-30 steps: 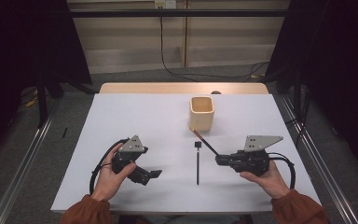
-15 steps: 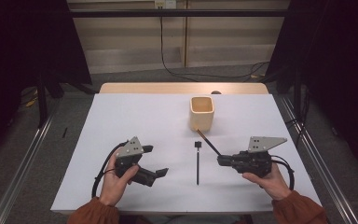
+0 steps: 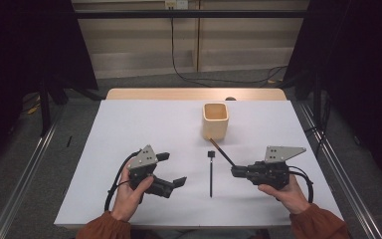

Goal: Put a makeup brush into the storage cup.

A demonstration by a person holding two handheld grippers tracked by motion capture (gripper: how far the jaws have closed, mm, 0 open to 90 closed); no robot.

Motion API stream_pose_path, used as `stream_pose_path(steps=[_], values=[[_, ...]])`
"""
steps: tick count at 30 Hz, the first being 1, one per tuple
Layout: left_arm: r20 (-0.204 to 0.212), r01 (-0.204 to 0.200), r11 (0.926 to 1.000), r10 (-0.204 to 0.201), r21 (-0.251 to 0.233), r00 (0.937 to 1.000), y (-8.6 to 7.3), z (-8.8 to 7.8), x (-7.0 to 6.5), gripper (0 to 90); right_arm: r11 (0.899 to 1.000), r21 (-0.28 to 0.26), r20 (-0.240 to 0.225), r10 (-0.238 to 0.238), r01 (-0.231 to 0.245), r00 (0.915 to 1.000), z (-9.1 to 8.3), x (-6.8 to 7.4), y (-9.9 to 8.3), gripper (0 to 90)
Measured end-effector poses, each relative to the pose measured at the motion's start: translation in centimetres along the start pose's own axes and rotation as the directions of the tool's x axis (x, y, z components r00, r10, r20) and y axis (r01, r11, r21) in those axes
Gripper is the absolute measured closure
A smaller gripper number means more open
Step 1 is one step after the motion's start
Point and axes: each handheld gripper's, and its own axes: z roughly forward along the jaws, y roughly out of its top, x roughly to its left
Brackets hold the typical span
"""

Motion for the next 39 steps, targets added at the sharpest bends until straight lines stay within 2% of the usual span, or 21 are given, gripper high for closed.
stream_pose_path(steps=[8, 13, 16, 18, 19, 22, 26, 32, 37, 39], values=[[-0.001, -0.006, 0.9989, 0.006, -0.047, 1.0, 0.7, 0.7, -0.8, 3.2, 1.0, -0.008, -0.004, -0.002, 0.002, 1.0, 0.1, 0.1, 0.1, 86.1], [0.027, -0.031, 0.9986, 0.033, -0.042, 0.9991, 1.0, 1.1, -1.2, 3.9, 1.0, -0.002, -0.015, 0.007, -0.007, 0.9999, 0.2, 0.2, 0.0, 86.1], [0.022, -0.039, 0.9981, 0.04, -0.047, 0.999, 1.3, 1.4, -1.5, 4.0, 1.0, -0.004, -0.015, 0.005, -0.005, 0.9999, 0.2, 0.2, 0.1, 86.1], [0.031, -0.029, 0.9983, 0.031, -0.05, 0.999, 1.6, 1.6, -1.6, 4.7, 1.0, -0.005, -0.016, 0.006, -0.007, 0.9998, 0.2, 0.2, 0.1, 86.1], [0.053, -0.03, 0.9984, 0.033, -0.048, 0.9981, 1.7, 1.7, -1.6, 5.1, 1.0, -0.004, -0.016, 0.007, -0.007, 0.9998, 0.3, 0.2, 0.1, 86.1], [0.075, -0.051, 0.9976, 0.054, -0.047, 0.9957, 2.2, 2.2, -2.1, 9.0, 1.0, -0.006, -0.017, 0.007, -0.007, 0.9998, 0.3, 0.2, 0.2, 86.2], [0.086, -0.053, 0.9976, 0.057, -0.045, 0.9946, 2.7, 2.7, -2.4, 8.5, 1.0, 0.0, -0.022, 0.006, -0.006, 0.9997, 0.5, 0.3, 0.2, 86.1], [0.1, -0.032, 0.9974, 0.039, -0.065, 0.9942, 3.1, 3.3, -2.3, 9.7, 1.0, -0.005, -0.027, 0.003, -0.003, 0.9996, 0.4, 0.3, 0.3, 86.2], [0.109, -0.036, 0.9983, 0.041, -0.045, 0.9932, 3.1, 3.5, -2.3, 10.4, 1.0, -0.006, -0.026, 0.004, -0.004, 0.9997, 0.4, 0.3, 0.3, 86.2], [0.109, -0.031, 0.9981, 0.036, -0.053, 0.9933, 3.2, 3.6, -2.3, 10.8, 1.0, -0.002, -0.027, 0.004, -0.004, 0.9996, 0.5, 0.3, 0.3, 86.2]])
